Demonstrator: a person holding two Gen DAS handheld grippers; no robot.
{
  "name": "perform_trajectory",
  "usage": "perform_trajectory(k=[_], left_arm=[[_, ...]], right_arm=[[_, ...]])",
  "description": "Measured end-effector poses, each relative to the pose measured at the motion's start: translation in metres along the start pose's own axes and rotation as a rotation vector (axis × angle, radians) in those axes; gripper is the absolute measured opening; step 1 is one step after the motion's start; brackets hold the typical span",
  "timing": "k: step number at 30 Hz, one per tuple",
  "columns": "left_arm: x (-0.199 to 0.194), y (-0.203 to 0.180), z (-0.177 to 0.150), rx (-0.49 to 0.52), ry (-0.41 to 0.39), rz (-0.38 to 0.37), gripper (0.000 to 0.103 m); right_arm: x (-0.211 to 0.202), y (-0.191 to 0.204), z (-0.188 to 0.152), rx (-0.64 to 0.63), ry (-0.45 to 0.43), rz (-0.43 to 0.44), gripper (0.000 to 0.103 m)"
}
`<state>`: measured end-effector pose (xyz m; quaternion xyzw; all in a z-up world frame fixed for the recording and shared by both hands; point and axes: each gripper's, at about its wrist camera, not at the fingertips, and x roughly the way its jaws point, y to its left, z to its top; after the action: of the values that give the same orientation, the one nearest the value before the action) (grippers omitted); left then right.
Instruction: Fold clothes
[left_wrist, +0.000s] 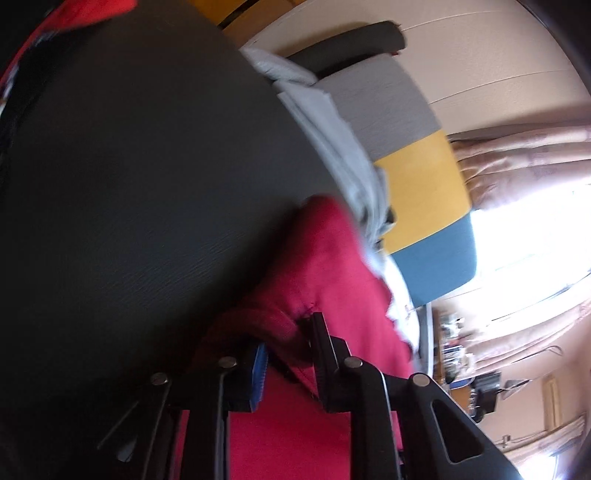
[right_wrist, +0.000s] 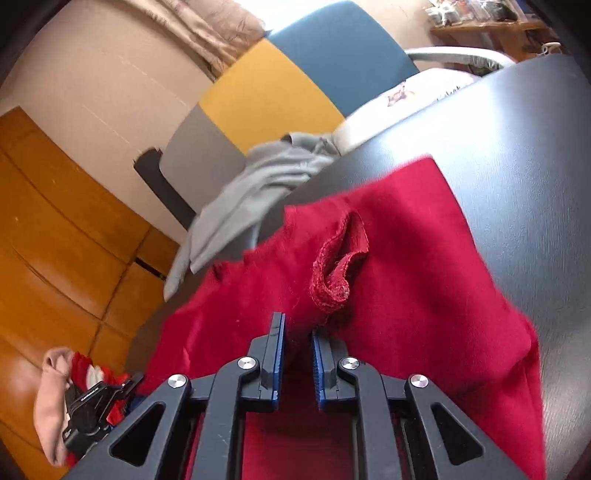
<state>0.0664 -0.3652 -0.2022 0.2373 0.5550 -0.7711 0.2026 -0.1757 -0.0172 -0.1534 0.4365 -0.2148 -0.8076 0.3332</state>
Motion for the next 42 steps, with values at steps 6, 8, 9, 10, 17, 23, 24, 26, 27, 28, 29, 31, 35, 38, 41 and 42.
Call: perform_trajectory(k=[6,8,9,10,17,23,24,26,27,28,29,31,35,38,41,42], left_arm=[[-0.003,-0.005,-0.003,0.076,0.017,0.0,0.019],[-0.009,-0.005,-0.004,0.08,0.03,0.009,0.023],[-0.014,-0.007,-0.005,0.1,0.026,0.02,0.024],[-0.019,-0.009,-0.007,0.119,0.021,0.031,0.024],[-0.061,-0.034,-0.019,0.283,-0.089,0.08,0.027],[-0.019,-0.091,-0.012,0.476,-0.073,0.052,0.037],[-0.005,-0.094,-0.011,0.492,-0.058,0.069,0.037],[0.016,-0.075,-0.011,0.477,-0.017,0.168,0.037],[0.025,-0.061,-0.011,0.454,0.006,0.217,0.03],[0.022,-0.051,-0.015,0.47,-0.022,0.19,0.026],[0.019,-0.042,-0.019,0.484,-0.05,0.162,0.022],[0.012,-0.031,-0.019,0.429,-0.046,0.118,0.022],[0.014,-0.031,-0.02,0.417,-0.056,0.096,0.022],[0.013,-0.029,-0.02,0.408,-0.063,0.073,0.022],[0.01,-0.023,-0.02,0.386,-0.068,0.047,0.022],[0.009,-0.021,-0.02,0.379,-0.07,0.038,0.023]], right_arm=[[-0.003,-0.01,-0.008,0.014,0.01,0.007,0.013],[-0.006,-0.008,-0.008,-0.001,0.011,0.001,0.016],[-0.007,-0.007,-0.008,-0.009,0.011,-0.002,0.018],[-0.01,-0.005,-0.009,-0.028,0.011,-0.011,0.02],[-0.043,0.013,-0.011,-0.193,-0.046,-0.14,0.04],[-0.024,0.056,0.0,-0.376,-0.031,-0.15,0.049],[-0.013,0.063,0.0,-0.412,-0.013,-0.161,0.053],[0.011,0.071,-0.001,-0.471,0.031,-0.196,0.055],[0.021,0.069,-0.004,-0.487,0.055,-0.227,0.055],[0.029,0.065,-0.007,-0.495,0.076,-0.255,0.055],[0.035,0.058,-0.013,-0.494,0.099,-0.266,0.055],[0.03,0.049,-0.014,-0.47,0.085,-0.213,0.057],[0.026,0.04,-0.008,-0.425,0.109,-0.12,0.068],[0.026,0.046,-0.002,-0.427,0.14,-0.095,0.076],[0.033,0.072,0.018,-0.366,0.205,0.111,0.093],[0.044,0.087,0.024,-0.357,0.251,0.188,0.101]])
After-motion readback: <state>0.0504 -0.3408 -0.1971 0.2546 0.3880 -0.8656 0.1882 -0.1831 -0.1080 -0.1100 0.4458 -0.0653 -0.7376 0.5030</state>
